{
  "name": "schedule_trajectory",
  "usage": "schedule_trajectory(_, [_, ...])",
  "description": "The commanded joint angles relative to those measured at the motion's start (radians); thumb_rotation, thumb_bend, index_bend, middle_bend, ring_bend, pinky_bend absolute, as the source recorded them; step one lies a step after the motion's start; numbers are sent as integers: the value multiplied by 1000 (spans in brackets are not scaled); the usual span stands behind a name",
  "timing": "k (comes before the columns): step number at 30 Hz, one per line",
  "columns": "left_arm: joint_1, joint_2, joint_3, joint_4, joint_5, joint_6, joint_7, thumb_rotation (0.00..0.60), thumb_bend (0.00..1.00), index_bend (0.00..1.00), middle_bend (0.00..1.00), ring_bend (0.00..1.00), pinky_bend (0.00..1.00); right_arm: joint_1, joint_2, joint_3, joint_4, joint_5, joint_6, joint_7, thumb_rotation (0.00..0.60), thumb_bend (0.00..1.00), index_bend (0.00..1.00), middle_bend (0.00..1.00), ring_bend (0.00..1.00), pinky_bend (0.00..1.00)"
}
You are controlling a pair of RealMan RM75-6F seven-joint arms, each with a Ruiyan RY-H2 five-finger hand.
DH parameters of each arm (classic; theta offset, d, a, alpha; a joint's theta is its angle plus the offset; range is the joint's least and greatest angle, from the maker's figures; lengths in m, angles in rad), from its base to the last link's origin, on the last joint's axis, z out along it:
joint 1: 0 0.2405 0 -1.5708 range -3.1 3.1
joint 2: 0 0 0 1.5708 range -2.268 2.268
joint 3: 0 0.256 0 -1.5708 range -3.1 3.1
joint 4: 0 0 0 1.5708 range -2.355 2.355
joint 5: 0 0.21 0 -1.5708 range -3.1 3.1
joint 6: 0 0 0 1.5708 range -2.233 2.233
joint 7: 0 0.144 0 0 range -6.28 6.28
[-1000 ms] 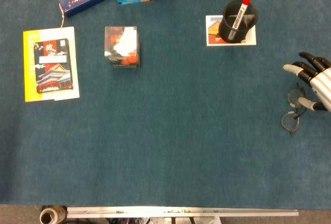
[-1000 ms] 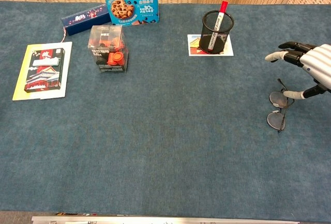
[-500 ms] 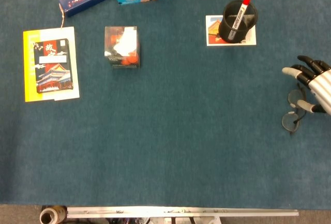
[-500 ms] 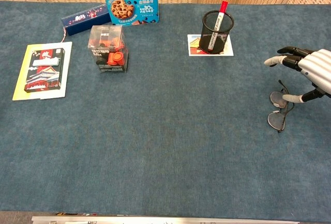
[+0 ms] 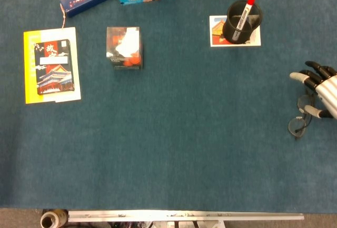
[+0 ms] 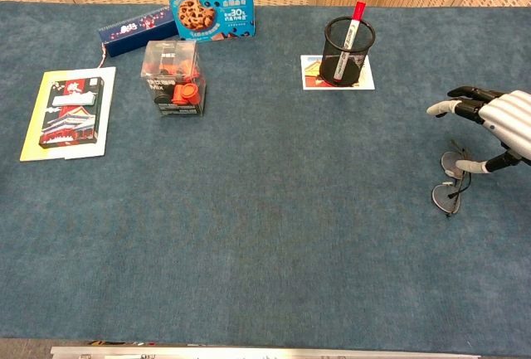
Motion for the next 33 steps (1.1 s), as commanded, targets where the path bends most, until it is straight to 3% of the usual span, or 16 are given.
schedule_trajectory(1, [1, 1, 0, -1, 1, 3, -1, 600, 522, 517, 528, 505, 627, -4, -9, -4, 16, 1, -5, 8, 600, 120, 238, 313, 136, 290])
schedule_trajectory(20, [-1, 2, -3, -1, -1, 0, -4, 600, 522, 517, 529, 504, 627, -24, -38, -23, 79, -1, -11, 41, 600, 120, 238, 313, 136, 291])
schedule_trajectory(33, [0, 1, 0, 0, -2, -2, 1, 600, 521, 517, 529, 504, 627, -9, -2, -15, -2, -19, 53, 15, 600, 120, 238, 313, 136, 291])
